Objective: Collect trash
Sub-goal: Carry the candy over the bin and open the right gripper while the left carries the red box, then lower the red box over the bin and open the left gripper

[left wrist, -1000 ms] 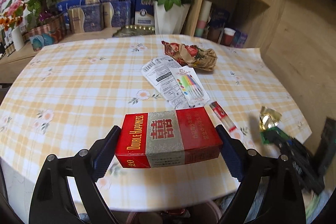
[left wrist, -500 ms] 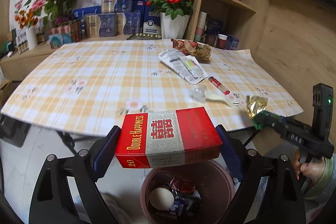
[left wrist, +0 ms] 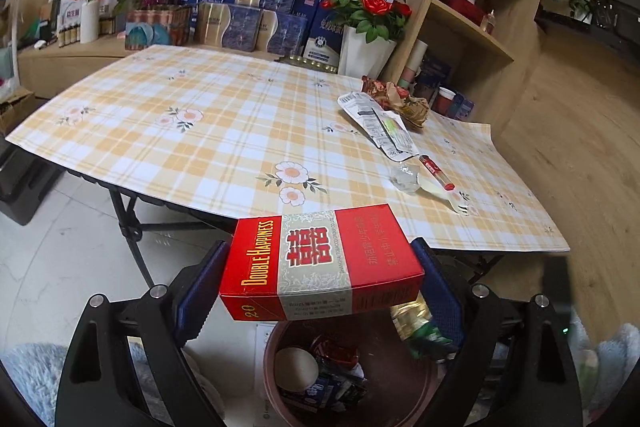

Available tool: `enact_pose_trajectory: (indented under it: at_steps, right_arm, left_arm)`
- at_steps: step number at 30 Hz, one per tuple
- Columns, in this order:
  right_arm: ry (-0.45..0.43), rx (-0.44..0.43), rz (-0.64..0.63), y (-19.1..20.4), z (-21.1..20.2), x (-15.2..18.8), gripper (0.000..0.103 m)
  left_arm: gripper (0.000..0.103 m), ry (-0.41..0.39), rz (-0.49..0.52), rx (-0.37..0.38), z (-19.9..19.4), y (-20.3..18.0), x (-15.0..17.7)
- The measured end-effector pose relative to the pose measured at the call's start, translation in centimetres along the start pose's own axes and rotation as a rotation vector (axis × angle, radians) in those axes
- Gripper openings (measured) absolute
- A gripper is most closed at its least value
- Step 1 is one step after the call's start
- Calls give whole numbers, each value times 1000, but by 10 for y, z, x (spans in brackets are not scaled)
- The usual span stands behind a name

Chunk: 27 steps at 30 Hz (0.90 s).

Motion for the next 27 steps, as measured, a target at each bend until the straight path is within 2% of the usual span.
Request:
enact_pose_trajectory:
  at_steps: [4,10,11,14,16,18,21,27]
  right_arm:
    - [96,49,-1,-4,31,10,34]
    - [149,41,3,-3,44,16,38]
    - [146,44,0,-2,43,17,42]
    - [130,48,-4,-5,37,14,64]
    - [102,55,1,-6,30,10,72]
    - [72,68,6,-8,22,7,86]
    - [-12,116,13,-12,2,-1,95]
    - [-235,289,49,-27,-57,-14,97]
  left_arm:
    - [87,22,28,1,7,-8,3]
    - [87,41,77,4,12,-17,6]
    - [87,46,75,4,13,-17,6]
    - [87,54,67,2,15,-15,6]
    - [87,57,64,2,16,-15,7]
    - [87,60,68,1,17,-16,7]
    - [87,69,75,-2,20,-17,8]
    - [87,92,88,-7,26,-19,10]
Point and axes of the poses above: each gripper's, at about its wrist camera, not at the fingertips, and z roughly the way its jaws point, y to its left, x to its underside, the point moved 2 cm from there along z, roughly the way its jaws point, and after that the axes turned 2 degrees about y, right-handed, at the moved point
